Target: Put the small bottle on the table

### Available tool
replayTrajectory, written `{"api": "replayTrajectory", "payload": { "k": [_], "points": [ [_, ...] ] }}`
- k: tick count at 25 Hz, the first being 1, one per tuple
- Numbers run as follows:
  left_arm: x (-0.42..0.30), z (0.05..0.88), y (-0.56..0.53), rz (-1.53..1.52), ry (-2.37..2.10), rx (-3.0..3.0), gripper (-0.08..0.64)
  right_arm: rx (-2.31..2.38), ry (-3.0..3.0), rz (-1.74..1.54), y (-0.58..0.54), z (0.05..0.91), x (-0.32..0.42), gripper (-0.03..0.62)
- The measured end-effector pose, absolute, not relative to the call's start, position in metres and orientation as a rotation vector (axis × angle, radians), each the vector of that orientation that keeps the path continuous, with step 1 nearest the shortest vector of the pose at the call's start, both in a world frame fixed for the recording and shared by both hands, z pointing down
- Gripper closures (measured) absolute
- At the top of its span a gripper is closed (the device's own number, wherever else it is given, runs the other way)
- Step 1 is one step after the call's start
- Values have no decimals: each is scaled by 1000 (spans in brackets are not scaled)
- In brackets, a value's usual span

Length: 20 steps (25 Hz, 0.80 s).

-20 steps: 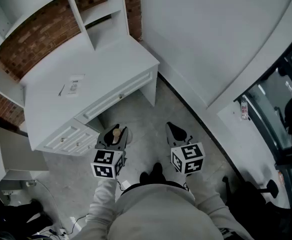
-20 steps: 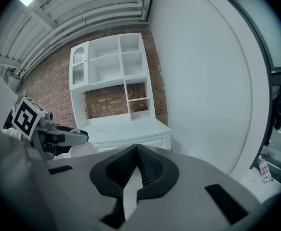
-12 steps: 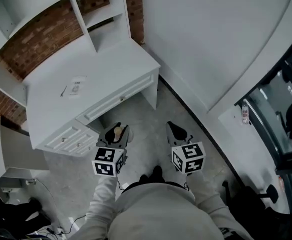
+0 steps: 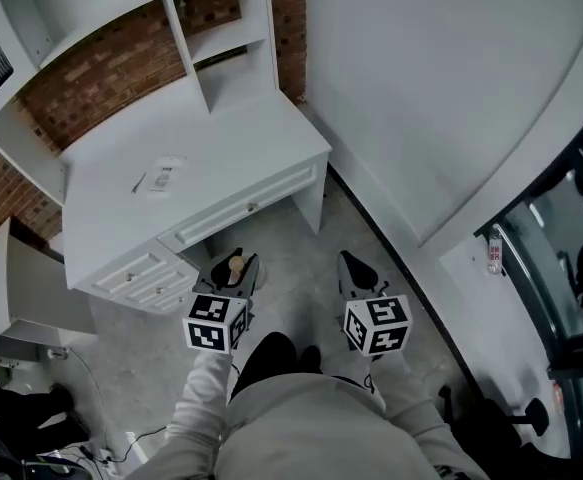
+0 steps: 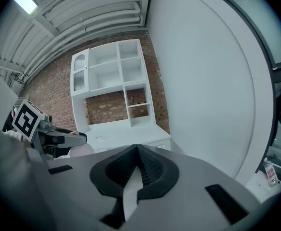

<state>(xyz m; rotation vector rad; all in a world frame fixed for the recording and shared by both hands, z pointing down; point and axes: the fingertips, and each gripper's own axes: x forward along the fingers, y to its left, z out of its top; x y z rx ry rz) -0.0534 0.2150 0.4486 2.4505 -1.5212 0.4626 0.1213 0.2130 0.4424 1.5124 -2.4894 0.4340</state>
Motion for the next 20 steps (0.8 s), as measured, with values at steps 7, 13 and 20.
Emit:
{"api": "replayTrajectory", "payload": {
  "k": [7,13,20],
  "points": [
    [-63,444,188,463,-1565,2429,431,1505,-2499,444,189,441,120,565],
    [-71,448,143,455,-1567,2416,431,1492,-2500,441,145,441,111,565],
    [-74,453,72,455,-1527,2424,431,1499,-2470,470,80,446,105,565]
  ]
}}
